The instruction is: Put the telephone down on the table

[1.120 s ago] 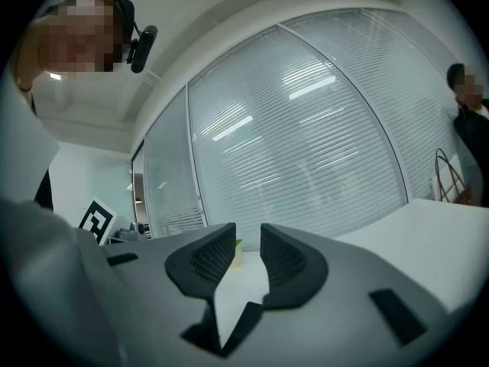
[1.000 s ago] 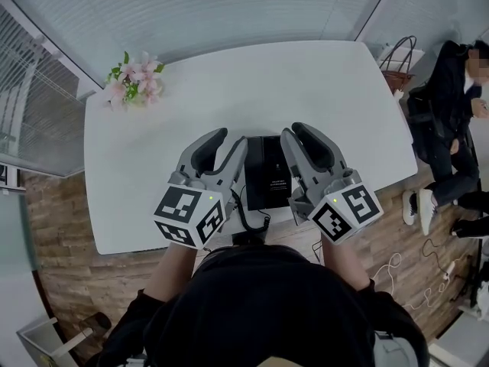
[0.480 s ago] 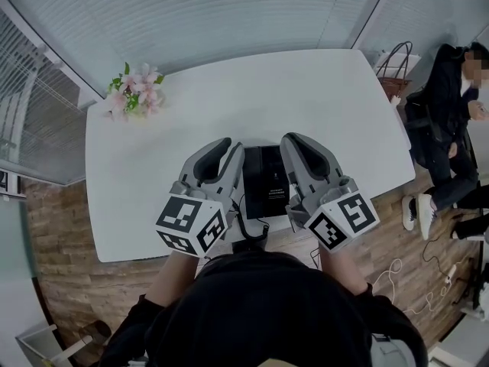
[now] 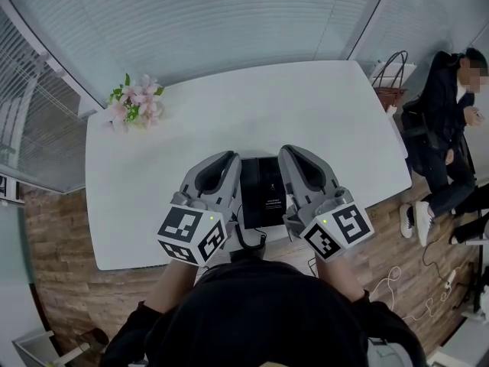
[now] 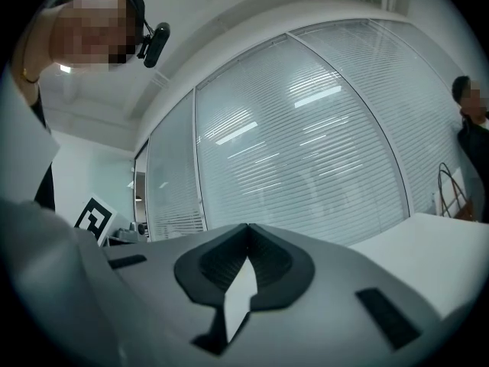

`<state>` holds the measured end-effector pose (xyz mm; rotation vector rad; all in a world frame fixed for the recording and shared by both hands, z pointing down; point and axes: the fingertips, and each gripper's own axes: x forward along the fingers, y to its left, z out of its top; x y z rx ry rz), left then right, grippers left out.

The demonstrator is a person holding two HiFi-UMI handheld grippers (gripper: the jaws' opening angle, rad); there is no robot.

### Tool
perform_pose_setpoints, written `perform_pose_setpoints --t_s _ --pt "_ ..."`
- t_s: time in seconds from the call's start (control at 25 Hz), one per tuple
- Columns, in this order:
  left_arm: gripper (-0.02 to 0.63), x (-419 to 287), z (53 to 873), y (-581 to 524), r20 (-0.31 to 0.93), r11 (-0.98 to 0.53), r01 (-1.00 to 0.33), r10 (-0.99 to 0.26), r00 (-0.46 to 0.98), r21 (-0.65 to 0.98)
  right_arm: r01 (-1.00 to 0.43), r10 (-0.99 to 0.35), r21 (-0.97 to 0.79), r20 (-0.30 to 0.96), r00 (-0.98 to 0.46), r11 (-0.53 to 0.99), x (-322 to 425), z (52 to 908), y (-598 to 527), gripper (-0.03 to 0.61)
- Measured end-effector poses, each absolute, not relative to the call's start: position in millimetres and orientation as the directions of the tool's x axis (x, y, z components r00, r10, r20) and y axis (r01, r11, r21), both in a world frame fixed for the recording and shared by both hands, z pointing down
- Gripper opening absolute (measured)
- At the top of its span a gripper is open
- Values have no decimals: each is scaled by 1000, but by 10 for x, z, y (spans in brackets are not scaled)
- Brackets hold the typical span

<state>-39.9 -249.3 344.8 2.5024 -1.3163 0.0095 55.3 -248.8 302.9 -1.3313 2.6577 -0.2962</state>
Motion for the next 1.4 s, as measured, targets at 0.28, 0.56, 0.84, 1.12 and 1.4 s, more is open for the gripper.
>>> perform_pose_setpoints --t_s 0.28,0.56,0.84,1.12,1.4 --pt "14 -379 3418 -2492 146 -537 -807 -803 578 245 -775 -802 -221 -61 -594 591 558 2972 -2477 5" --pt "14 -358 3394 -2485 142 -545 -810 -803 579 219 -775 -801 -216 -69 -595 594 558 2941 -2483 6" --pt "14 -310 3385 -2454 142 -552 -807 -799 584 211 -774 -797 -205 -60 -601 599 537 2960 -2473 6" --pt "14 -295 3383 -2449 136 -557 -803 -797 588 212 -776 -797 -194 -53 -602 600 543 2984 -2473 5" --pt "14 -286 3390 -2429 133 -560 -800 -795 592 214 -778 -800 -199 -57 -597 595 553 2990 -2457 5"
